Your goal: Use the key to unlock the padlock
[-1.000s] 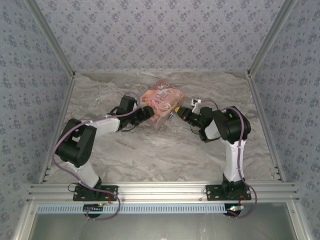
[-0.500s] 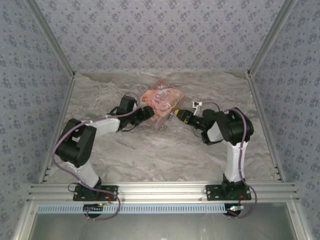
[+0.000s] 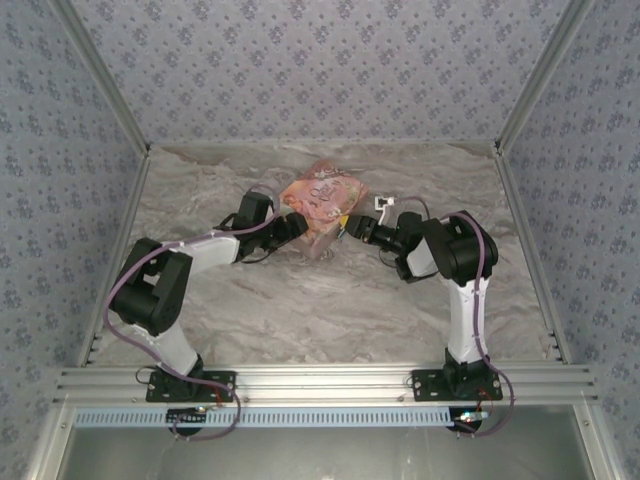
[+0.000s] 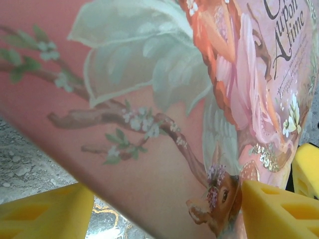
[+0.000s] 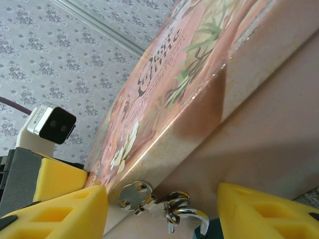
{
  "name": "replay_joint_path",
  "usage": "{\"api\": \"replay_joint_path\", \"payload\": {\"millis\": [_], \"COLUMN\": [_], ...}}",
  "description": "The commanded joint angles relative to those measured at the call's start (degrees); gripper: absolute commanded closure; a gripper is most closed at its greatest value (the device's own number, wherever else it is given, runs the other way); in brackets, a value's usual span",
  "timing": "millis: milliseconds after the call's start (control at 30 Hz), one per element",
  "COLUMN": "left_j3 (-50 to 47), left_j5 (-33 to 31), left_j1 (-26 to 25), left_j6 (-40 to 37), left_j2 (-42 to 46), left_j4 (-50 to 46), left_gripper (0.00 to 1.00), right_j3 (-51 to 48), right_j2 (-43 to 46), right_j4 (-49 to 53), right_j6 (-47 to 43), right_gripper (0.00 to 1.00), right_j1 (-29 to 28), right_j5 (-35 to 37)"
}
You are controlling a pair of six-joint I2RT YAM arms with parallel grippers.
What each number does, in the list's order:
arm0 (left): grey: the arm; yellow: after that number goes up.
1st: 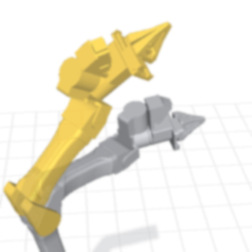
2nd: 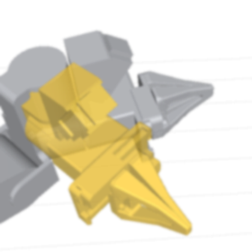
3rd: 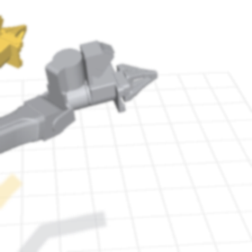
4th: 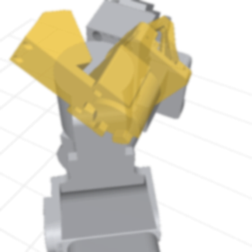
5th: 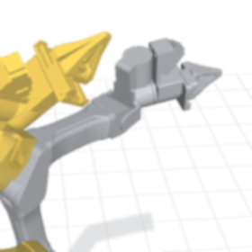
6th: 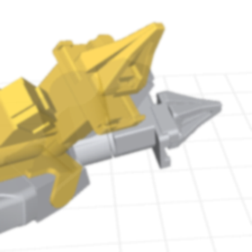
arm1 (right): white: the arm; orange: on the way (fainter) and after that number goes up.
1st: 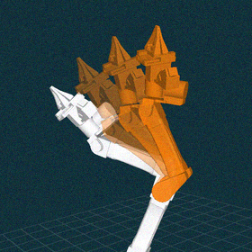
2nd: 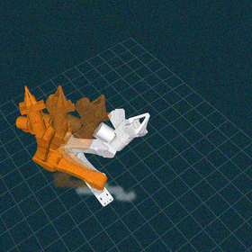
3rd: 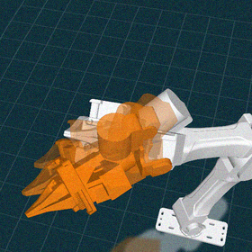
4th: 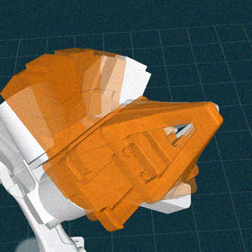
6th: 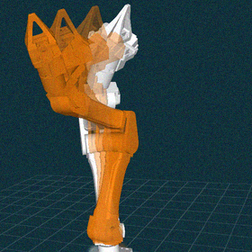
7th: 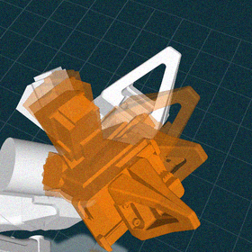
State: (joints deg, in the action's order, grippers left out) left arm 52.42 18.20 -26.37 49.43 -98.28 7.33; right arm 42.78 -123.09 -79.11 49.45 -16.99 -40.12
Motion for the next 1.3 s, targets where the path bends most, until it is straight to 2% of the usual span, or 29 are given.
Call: {"api": "replay_joint_path", "payload": {"millis": [0,167,333,567,700,900,1267], "left_j3": [-2.6,-2.6,-2.7,-2.5,-2.4,-2.5,-2.5], "left_j5": [-1.2,-1.4,-1.4,-1.3,-1.2,-1.3,-1.4], "left_j1": [-0.5,-0.4,0.2,0.9,1.0,1.1,1.1], "left_j6": [-1.4,-1.4,-1.4,-1.5,-1.6,-1.6,-1.6], "left_j2": [-1.3,-1.3,-1.2,-1.1,-1.1,-0.8,-0.7], "left_j4": [-10.1,-10.1,-10.0,-10.0,-10.1,-10.2,-10.2], "left_gripper": [0.25,0.25,0.25,0.25,0.25,0.25,0.25], "right_j3": [0.9,-0.3,-1.4,-2.1,-1.1,-1.0,-2.3], "right_j2": [-1.1,-0.8,-0.2,-0.5,-0.7,-0.2,-0.5], "right_j4": [0.1,-0.5,-0.1,0.8,0.0,0.0,0.9], "right_j6": [-1.4,-1.5,-2.4,-4.2,-3.7,-3.7,-3.8], "right_gripper": [0.42,0.48,0.48,0.42,0.44,0.55,0.83], "right_j1": [-1.0,-1.3,-1.4,-1.7,-1.5,-0.9,0.1], "right_j5": [-2.5,-4.3,-5.1,-5.2,-5.8,-5.7,-5.1]}}
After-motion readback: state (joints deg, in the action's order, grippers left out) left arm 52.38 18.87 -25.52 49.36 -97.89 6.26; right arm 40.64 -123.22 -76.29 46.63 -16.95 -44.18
